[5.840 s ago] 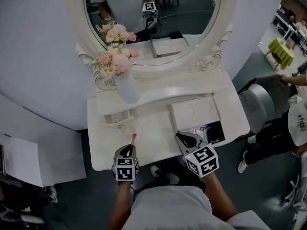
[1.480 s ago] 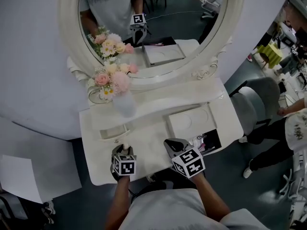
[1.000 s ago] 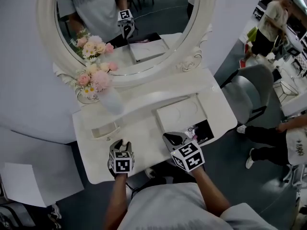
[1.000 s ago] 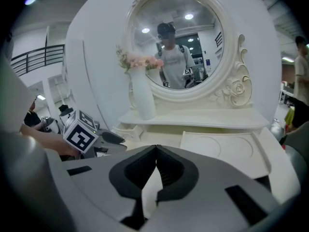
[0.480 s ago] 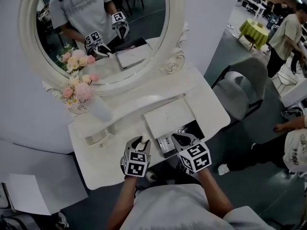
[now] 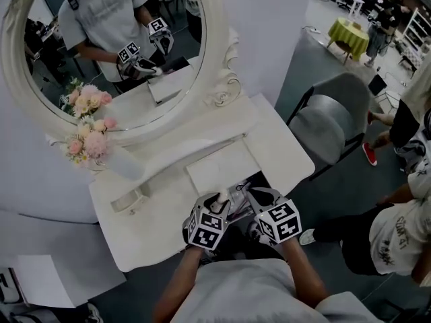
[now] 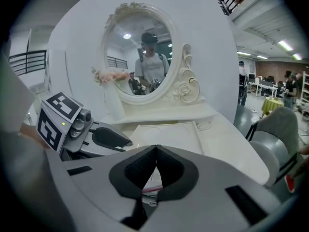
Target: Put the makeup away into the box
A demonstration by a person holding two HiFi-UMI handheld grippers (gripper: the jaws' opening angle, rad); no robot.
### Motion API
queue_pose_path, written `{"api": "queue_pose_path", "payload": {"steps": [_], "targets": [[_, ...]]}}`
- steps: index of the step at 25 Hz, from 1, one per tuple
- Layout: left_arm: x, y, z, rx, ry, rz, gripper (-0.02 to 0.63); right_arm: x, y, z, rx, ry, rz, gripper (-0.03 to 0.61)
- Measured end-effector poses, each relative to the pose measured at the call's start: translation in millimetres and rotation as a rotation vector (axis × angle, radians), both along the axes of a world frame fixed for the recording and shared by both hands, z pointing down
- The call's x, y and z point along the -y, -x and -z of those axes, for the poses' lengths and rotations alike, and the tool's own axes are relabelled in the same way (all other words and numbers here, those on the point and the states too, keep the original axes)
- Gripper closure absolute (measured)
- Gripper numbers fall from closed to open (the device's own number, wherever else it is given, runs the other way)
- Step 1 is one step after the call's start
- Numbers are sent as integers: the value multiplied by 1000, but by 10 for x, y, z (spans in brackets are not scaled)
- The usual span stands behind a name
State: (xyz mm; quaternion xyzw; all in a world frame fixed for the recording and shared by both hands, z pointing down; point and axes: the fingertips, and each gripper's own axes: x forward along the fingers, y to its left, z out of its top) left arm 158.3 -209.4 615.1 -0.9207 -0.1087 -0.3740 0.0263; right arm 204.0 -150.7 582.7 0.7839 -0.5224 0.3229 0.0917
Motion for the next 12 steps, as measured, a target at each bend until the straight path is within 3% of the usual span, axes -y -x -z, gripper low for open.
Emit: {"api": "queue_pose_path", "payload": {"steps": [12], "targets": [[-378, -264, -252, 60, -30, -73, 460, -327, -263, -120, 26, 8, -15, 577]]}}
